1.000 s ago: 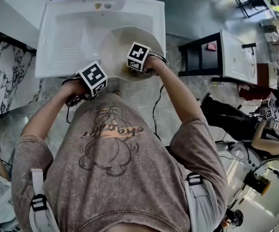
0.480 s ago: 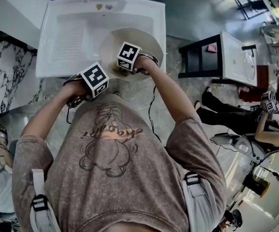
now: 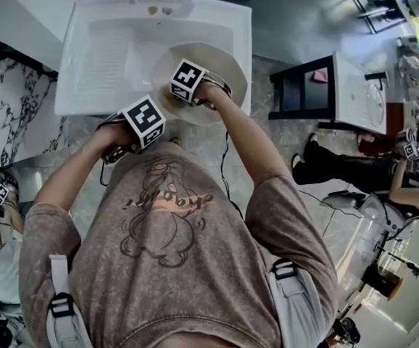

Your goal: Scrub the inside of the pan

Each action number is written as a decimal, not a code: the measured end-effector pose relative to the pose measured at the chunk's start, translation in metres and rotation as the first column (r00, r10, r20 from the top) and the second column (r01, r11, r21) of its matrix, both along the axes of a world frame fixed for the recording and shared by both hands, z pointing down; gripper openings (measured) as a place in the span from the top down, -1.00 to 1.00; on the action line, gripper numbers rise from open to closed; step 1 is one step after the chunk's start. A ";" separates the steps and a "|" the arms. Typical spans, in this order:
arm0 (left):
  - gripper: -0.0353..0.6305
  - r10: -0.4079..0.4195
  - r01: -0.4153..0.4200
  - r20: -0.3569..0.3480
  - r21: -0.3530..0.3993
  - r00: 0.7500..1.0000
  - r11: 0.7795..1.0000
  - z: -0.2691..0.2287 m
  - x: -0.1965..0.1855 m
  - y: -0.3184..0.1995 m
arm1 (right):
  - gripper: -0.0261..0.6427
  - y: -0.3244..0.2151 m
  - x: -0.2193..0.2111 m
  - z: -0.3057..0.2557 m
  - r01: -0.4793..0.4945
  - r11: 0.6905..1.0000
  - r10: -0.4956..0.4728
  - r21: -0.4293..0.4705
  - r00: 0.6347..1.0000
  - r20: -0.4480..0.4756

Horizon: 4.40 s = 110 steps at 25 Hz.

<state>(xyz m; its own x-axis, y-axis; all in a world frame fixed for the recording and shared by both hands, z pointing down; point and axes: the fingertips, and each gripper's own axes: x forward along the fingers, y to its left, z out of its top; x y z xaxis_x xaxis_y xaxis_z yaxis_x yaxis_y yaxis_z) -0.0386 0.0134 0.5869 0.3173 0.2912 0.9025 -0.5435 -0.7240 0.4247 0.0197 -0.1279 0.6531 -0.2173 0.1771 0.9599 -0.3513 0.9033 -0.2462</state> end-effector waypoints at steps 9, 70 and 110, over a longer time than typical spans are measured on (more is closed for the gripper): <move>0.56 -0.014 0.014 -0.004 -0.006 1.000 1.000 0.000 0.002 0.002 | 0.48 -0.017 0.000 0.003 -0.074 0.997 0.073 0.033 0.997 0.030; 0.62 0.000 -0.002 -0.021 -0.110 1.000 0.994 0.001 -0.001 0.006 | 0.48 -0.030 0.099 0.004 -0.182 0.973 0.197 0.142 0.975 -0.101; 0.67 -0.257 0.256 -0.052 -0.019 0.965 0.966 -0.002 -0.030 -0.022 | 0.46 -0.006 0.073 -0.146 -0.622 0.733 0.420 0.275 0.733 0.535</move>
<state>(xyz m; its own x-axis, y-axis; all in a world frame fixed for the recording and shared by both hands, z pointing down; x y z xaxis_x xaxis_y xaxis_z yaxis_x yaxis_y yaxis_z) -0.0684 -0.0087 0.5852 0.4306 0.2043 0.8791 -0.6865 -0.5582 0.4660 0.0928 -0.1336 0.5069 -0.5349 -0.4743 0.6992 -0.7508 0.6464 -0.1359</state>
